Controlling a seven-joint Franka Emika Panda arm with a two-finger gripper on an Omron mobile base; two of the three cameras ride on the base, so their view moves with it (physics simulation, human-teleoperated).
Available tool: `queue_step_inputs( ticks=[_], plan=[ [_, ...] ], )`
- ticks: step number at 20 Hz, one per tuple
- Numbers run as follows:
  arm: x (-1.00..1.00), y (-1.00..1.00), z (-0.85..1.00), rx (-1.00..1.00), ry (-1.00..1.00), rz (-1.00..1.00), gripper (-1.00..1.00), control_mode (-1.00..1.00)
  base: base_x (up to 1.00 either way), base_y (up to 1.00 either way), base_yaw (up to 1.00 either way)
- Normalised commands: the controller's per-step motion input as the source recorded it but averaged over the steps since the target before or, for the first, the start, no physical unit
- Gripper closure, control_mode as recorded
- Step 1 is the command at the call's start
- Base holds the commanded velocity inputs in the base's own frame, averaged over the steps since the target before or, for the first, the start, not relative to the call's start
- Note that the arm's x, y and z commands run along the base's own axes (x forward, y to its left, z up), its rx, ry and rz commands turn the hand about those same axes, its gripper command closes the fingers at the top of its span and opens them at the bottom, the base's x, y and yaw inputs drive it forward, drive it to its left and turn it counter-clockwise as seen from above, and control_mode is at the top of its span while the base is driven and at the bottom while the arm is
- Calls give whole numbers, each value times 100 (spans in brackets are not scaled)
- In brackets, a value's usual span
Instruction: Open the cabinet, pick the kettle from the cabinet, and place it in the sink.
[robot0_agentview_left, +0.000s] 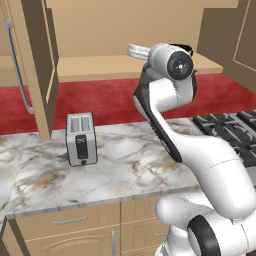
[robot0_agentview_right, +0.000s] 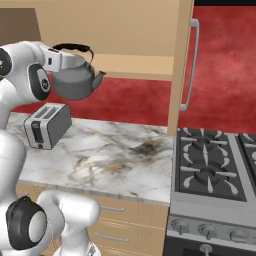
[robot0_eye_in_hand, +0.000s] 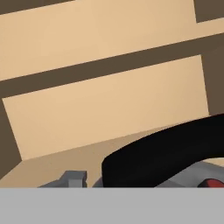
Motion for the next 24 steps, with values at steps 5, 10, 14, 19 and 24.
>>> queue_step_inputs(
  ticks=[5, 10, 14, 19, 24],
  plan=[
    [-43, -12, -44, 2, 0, -5, 100, -100, 0, 0, 0],
    [-13, -10, -52, 3, 0, -2, 100, -100, 0, 0, 0],
    [-8, -13, -50, 5, 0, 0, 100, -100, 0, 0, 0],
    [-3, -8, -48, 5, 0, 0, 100, -100, 0, 0, 0],
    [-1, -2, -10, 2, 0, 0, 100, -100, 0, 0, 0]
  ],
)
